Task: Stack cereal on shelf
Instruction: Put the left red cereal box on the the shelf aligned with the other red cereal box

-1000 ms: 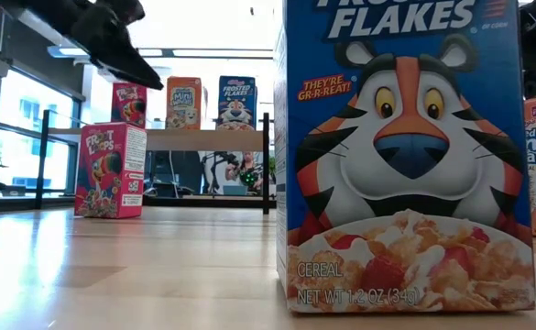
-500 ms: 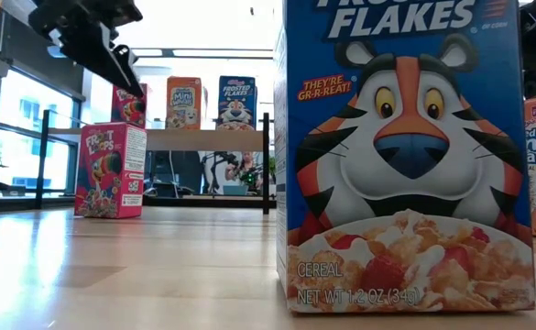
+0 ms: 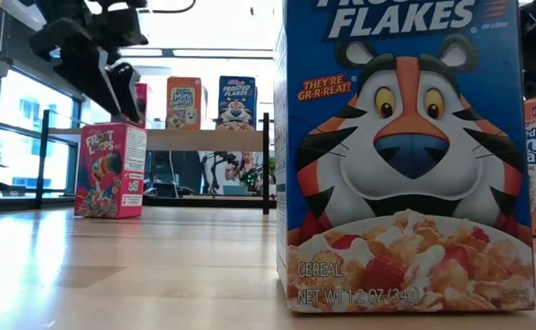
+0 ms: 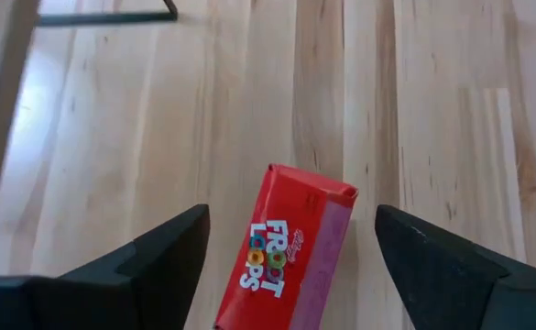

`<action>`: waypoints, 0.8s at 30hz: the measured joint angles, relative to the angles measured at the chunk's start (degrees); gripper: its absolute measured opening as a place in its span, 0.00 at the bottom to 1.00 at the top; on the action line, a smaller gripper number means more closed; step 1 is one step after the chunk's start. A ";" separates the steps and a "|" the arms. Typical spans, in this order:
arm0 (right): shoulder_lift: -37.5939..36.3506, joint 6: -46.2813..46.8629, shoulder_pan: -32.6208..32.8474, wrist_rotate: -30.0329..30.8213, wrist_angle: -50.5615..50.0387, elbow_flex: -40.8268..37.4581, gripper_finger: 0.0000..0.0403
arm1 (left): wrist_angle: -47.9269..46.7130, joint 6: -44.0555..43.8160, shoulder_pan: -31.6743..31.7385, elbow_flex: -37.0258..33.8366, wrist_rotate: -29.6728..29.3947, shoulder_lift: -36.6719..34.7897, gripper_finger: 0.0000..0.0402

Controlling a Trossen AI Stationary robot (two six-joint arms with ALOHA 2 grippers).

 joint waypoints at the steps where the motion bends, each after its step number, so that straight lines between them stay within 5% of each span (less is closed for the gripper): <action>1: 0.00 -0.01 0.00 0.01 0.00 0.00 0.68 | -0.22 -0.06 0.00 0.00 -0.01 0.52 0.76; 15: 0.00 -0.01 -0.02 -0.01 0.02 0.00 0.68 | -1.41 -0.41 0.02 -0.02 -0.93 7.52 0.75; 24: -0.02 0.01 0.00 -0.01 0.00 0.00 0.68 | -1.60 -0.23 0.02 -0.04 -0.95 11.40 0.66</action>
